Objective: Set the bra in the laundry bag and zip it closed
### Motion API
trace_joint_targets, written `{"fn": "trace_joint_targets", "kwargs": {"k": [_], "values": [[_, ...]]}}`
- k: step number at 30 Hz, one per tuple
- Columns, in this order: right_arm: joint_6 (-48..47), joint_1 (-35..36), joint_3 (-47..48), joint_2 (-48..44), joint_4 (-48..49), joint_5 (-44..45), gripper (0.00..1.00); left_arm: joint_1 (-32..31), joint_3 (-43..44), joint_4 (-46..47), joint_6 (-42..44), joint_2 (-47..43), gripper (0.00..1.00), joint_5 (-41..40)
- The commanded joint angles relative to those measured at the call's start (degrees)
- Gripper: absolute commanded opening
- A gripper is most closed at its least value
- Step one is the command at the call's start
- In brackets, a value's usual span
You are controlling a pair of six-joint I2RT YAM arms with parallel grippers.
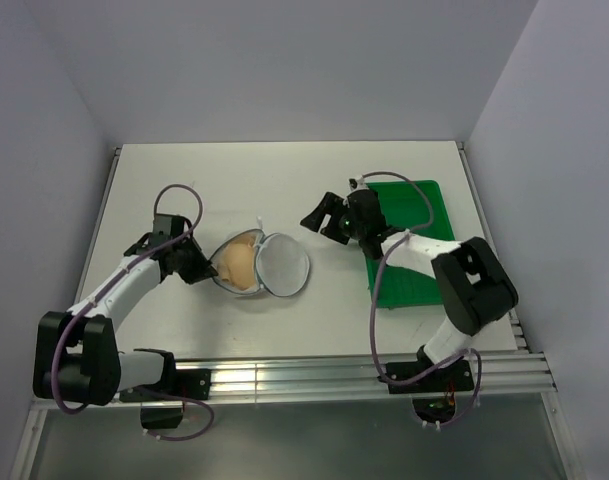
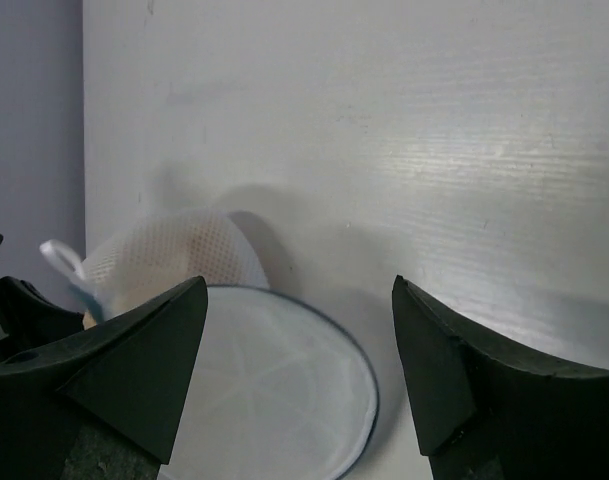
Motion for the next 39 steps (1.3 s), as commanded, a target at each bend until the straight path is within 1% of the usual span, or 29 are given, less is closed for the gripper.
{"fn": "trace_joint_targets", "kwargs": {"k": [1,3,5,10,22,27,29,32,35,36,38,39], "values": [[0.95,-1.14,-0.25,4.37,14.87,-7.23,0.81,0.43,4.15,-2.70,4.36,0.46,0.00,-6.72],[1.48,-1.14,0.63,7.01,17.15,-7.67,0.81,0.43,6.17,-4.09,5.24,0.28,0.00,-8.31],[1.92,-1.14,2.83,9.46,17.25,-8.02,0.80,0.43,7.66,-5.15,5.85,0.19,0.00,-10.07],[4.20,-1.05,5.64,13.78,19.80,-11.09,0.79,0.43,9.25,-6.13,7.09,0.19,0.00,-11.04],[9.39,-0.08,5.29,23.44,35.61,-18.83,0.79,0.43,11.80,-5.25,8.05,3.70,0.00,-11.66],[12.90,1.32,5.73,25.65,38.87,-20.86,0.78,0.43,12.68,-4.90,8.32,4.67,0.00,-11.57],[12.47,1.85,6.96,26.09,36.08,-20.16,0.75,0.43,12.85,-4.72,8.41,4.85,0.00,-11.66],[10.10,2.99,7.84,25.13,28.09,-16.91,0.65,0.43,13.12,-4.63,8.58,5.02,0.00,-11.66],[7.82,4.04,7.49,23.72,25.09,-15.50,0.57,0.43,13.64,-4.81,8.85,5.46,0.00,-11.66],[6.85,4.22,6.80,23.37,24.90,-15.58,0.53,0.43,13.99,-4.81,8.93,5.73,0.00,-11.57],[6.14,4.31,4.69,22.14,25.77,-16.28,0.49,0.60,15.05,-5.16,9.02,6.16,0.00,-11.57],[5.88,4.31,4.16,21.70,25.78,-16.55,0.47,0.52,15.49,-5.33,9.02,6.25,0.00,-13.31]]}}
